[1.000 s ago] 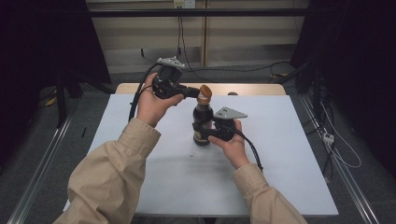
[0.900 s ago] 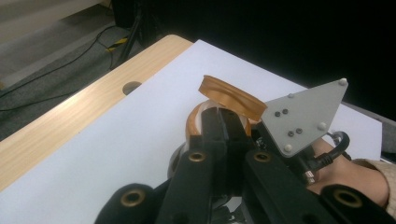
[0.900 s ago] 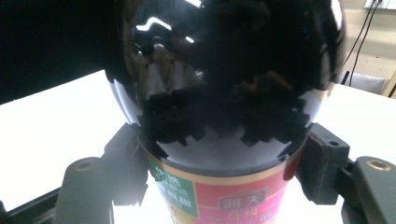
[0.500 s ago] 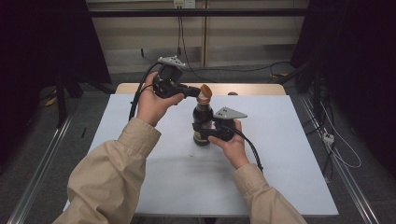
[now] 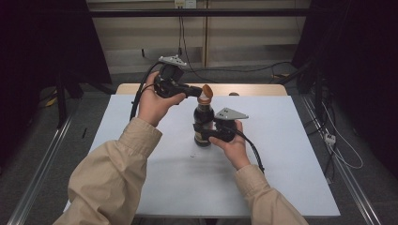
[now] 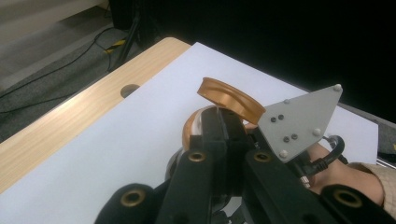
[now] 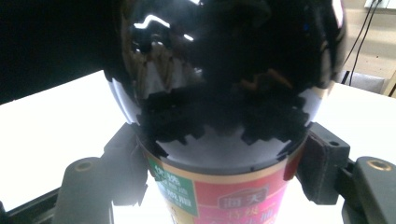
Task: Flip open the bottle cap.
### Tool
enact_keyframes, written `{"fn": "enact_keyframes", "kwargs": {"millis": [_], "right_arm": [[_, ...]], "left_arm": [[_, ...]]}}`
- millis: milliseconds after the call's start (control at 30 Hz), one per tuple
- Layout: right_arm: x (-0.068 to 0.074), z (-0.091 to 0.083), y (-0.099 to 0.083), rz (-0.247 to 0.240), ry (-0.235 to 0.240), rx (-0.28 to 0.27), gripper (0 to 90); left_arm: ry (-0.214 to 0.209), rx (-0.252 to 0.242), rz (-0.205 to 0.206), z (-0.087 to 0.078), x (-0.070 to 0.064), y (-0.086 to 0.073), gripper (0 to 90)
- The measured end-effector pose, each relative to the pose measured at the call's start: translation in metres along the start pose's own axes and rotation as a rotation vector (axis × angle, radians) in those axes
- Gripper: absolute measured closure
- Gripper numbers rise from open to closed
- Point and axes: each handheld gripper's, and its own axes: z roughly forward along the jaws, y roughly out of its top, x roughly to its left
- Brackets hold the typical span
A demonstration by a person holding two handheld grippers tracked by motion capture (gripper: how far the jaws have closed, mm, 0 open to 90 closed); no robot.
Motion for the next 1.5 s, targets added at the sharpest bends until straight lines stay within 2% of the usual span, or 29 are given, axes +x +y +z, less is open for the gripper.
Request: {"fn": "enact_keyframes", "kwargs": {"millis": [1033,1500], "right_arm": [[0.0,0.0005,-0.0006,0.0,-0.001,0.0,29.8],[0.0002,0.0008,-0.0009,-0.002,-0.002,-0.002,29.8]], "left_arm": [[-0.015,-0.02,-0.011,0.0014,-0.0006,0.0011,90.0],[-0.017,-0.022,-0.003,0.0017,-0.0034,0.0038,90.0]]}}
